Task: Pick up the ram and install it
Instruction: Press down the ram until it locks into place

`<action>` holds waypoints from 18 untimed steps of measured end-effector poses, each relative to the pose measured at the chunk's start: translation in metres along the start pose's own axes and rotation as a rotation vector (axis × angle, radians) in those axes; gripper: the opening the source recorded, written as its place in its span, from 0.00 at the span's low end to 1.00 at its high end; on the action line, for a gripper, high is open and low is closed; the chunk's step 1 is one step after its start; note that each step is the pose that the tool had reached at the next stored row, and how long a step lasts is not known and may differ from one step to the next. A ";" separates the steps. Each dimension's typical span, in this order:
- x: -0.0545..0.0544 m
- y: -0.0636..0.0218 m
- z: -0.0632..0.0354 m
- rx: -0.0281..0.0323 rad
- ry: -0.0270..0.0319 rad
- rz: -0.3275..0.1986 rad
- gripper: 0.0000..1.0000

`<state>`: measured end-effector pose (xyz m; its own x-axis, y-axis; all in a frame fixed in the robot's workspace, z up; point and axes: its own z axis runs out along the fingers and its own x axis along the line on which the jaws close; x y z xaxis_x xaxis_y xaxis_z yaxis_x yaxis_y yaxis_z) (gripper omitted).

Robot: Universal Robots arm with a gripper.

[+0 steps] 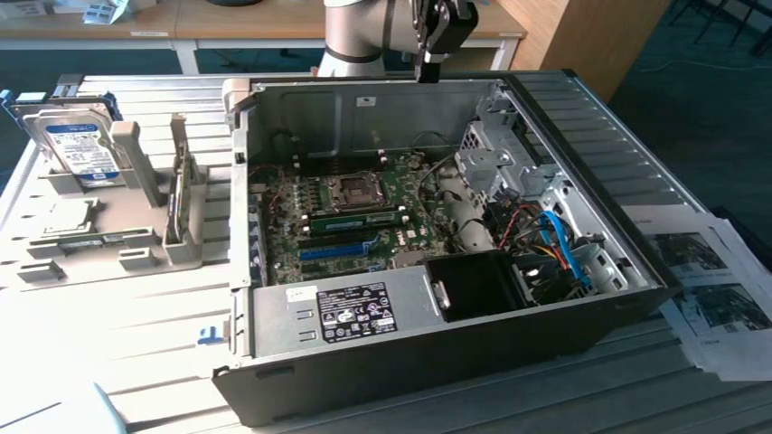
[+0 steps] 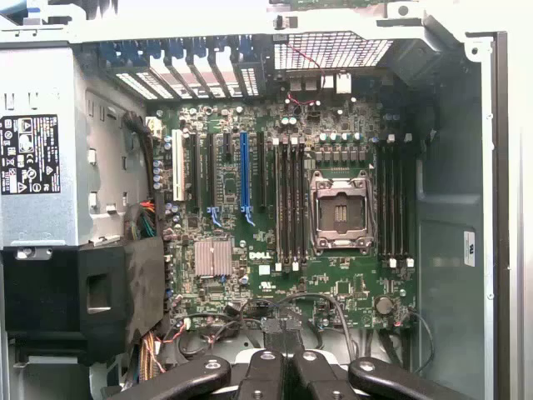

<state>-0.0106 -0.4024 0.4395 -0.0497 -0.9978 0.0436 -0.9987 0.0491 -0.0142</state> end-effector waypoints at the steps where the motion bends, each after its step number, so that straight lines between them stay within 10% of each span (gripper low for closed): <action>1: 0.000 0.0000 0.0000 0.0000 0.0000 0.000 0.10; 18: 0.000 0.0002 0.0077 -0.0001 0.0001 0.000 0.10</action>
<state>-0.0107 -0.4024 0.4317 -0.0497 -0.9978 0.0438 -0.9987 0.0491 -0.0141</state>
